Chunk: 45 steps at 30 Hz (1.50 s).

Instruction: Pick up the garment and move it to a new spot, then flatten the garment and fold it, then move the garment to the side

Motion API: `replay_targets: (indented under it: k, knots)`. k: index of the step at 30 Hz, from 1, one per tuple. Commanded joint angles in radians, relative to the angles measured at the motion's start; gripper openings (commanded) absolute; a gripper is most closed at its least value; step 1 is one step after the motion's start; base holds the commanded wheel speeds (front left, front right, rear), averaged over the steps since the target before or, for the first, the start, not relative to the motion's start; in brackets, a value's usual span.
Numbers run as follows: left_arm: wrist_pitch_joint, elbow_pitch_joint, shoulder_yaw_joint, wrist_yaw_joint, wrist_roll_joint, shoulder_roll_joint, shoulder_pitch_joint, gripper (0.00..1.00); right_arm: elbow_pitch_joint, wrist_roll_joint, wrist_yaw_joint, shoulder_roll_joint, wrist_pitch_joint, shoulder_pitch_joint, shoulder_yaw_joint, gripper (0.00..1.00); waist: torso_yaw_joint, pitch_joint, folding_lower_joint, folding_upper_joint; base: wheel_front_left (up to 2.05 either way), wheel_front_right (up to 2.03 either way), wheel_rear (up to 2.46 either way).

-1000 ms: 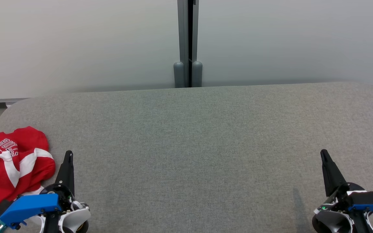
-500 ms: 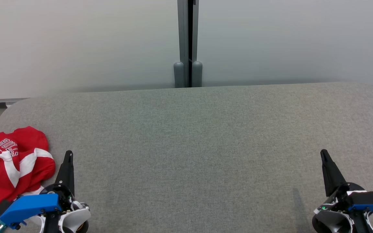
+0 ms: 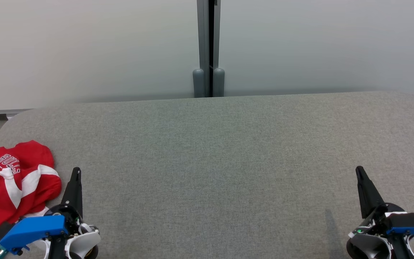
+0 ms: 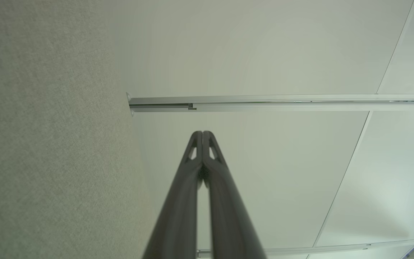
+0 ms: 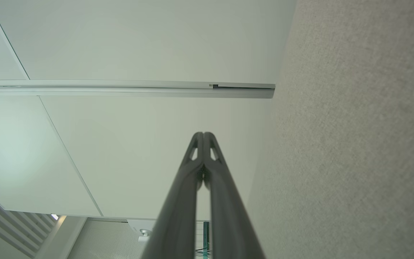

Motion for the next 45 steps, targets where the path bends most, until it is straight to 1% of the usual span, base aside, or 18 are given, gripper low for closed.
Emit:
replay_targets:
  k: [1, 45]
  knots:
    - [0.002, 0.001, 0.001, -0.005, -0.001, -0.001, -0.011, 0.0, 0.001, 0.0, 0.0, 0.001, 0.0, -0.013, 0.0, 0.0, 0.0, 0.0, 0.0, 0.0, 0.0, 0.0, 0.0]
    - [0.002, 0.001, 0.001, -0.005, -0.001, -0.001, -0.011, 0.0, 0.001, 0.0, 0.0, 0.001, 0.0, -0.013, 0.0, 0.0, 0.0, 0.0, 0.0, 0.0, 0.0, 0.0, 0.0]
